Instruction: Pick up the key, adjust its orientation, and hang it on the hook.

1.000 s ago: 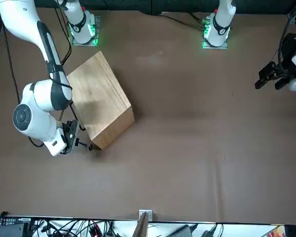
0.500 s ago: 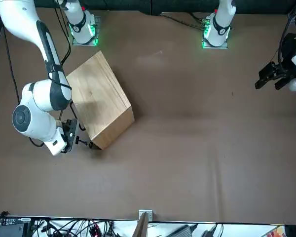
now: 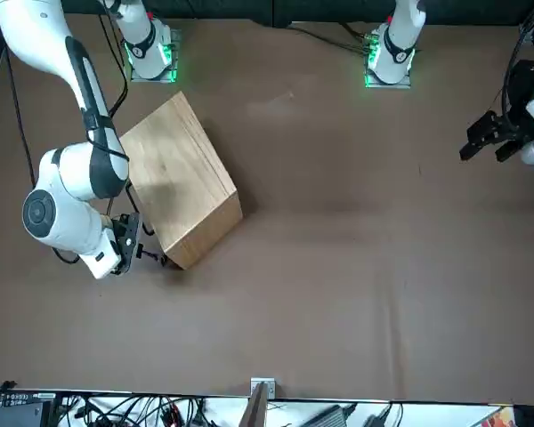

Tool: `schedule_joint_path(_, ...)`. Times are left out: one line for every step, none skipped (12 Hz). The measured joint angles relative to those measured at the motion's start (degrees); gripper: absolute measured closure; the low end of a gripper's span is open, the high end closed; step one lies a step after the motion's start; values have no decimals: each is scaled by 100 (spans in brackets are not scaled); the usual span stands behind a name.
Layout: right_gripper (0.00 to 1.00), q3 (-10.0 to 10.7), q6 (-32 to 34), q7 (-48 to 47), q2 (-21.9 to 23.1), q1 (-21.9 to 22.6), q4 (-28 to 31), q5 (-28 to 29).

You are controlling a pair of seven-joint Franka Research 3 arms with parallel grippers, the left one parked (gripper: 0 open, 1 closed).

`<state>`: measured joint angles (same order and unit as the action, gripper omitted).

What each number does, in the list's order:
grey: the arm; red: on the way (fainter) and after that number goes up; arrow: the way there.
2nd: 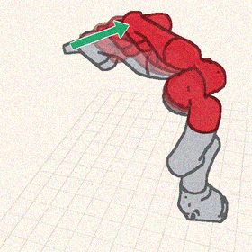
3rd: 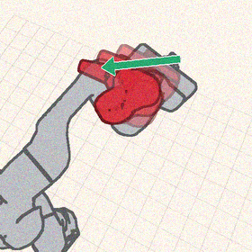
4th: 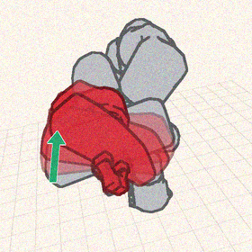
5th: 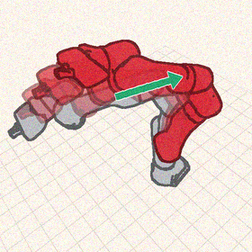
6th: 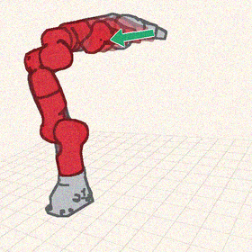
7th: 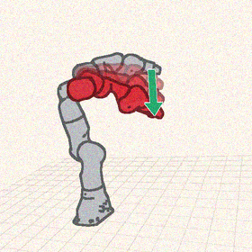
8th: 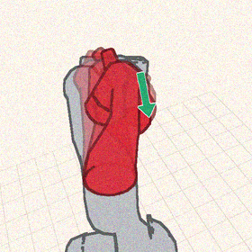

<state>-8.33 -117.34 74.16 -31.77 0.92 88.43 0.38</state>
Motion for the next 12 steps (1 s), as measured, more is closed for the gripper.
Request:
schedule_joint_path(98,0,13,0,0,0,6,0)
schedule_joint_path(98,0,24,1,0,0,15,0)
schedule_joint_path(98,0,32,1,0,0,20,0)
schedule_joint_path(98,0,38,2,0,0,27,0)
schedule_joint_path(98,0,44,3,0,0,38,0)
schedule_joint_path(98,-1,48,5,0,2,55,0)
schedule_joint_path(98,-3,49,8,0,3,73,0)
schedule_joint_path(98,-5,49,11,0,5,87,0)
schedule_joint_path(98,-11,51,18,0,10,108,1)
schedule_joint_path(98,-15,52,19,-1,13,118,1)
schedule_joint_path(98,-18,53,20,-1,16,124,1)
schedule_joint_path(98,-20,54,25,-1,18,129,1)
